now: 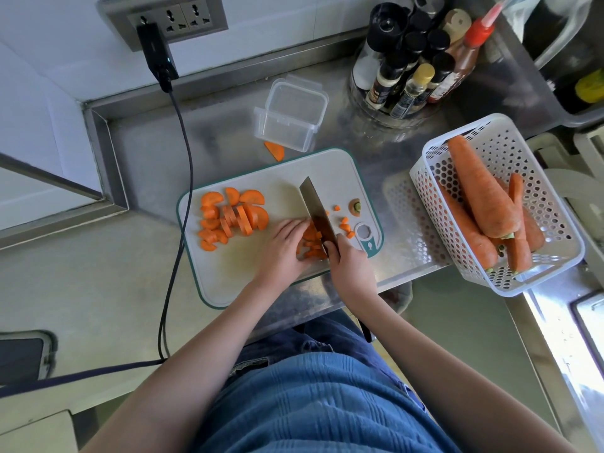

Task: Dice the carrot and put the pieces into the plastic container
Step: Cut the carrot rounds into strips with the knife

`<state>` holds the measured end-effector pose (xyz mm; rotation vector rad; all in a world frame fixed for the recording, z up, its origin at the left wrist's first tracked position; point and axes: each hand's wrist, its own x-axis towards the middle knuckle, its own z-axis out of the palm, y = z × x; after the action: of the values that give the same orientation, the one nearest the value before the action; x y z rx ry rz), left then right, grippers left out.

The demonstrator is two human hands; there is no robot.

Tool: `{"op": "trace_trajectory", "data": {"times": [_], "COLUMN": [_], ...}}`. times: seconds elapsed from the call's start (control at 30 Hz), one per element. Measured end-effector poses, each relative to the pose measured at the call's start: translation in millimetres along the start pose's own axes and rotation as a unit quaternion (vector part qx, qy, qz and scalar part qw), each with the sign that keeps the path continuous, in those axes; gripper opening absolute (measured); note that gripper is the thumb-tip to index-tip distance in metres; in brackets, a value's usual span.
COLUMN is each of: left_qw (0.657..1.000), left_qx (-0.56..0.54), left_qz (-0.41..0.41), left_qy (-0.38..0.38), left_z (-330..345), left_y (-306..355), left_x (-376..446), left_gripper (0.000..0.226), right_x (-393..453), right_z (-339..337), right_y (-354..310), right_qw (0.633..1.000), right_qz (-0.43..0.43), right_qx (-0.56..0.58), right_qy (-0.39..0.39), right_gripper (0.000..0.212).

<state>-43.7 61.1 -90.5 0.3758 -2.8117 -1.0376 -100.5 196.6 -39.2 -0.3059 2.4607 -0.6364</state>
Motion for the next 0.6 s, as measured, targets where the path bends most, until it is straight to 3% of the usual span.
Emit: {"op": "trace_trajectory", "data": {"times": [0.23, 0.37, 0.6], "left_qw": [0.999, 0.997, 0.999], "left_qx": [0.0, 0.04, 0.002], "left_qz": [-0.025, -0.026, 0.004], "left_qy": [0.036, 0.058, 0.048], "left_z": [-7.6, -11.1, -9.1], "left_y": [-0.2, -3.5, -2.1], "left_x": [-10.5, -15.1, -7.7], "left_gripper": [0.082, 0.068, 0.043], "right_x": [-3.5, -6.6, -8.0], "right_z": [-5.6, -3.9, 1.8], "right_y": [-0.3, -4.8, -14.7], "right_qw": [1.0, 0.999, 1.0], "right_qz": [0.001, -0.004, -0.001], "right_qx": [0.019, 0.025, -0.001], "right_qy": [0.015, 0.025, 0.009], "right_gripper": [0.031, 0.03, 0.032]}}
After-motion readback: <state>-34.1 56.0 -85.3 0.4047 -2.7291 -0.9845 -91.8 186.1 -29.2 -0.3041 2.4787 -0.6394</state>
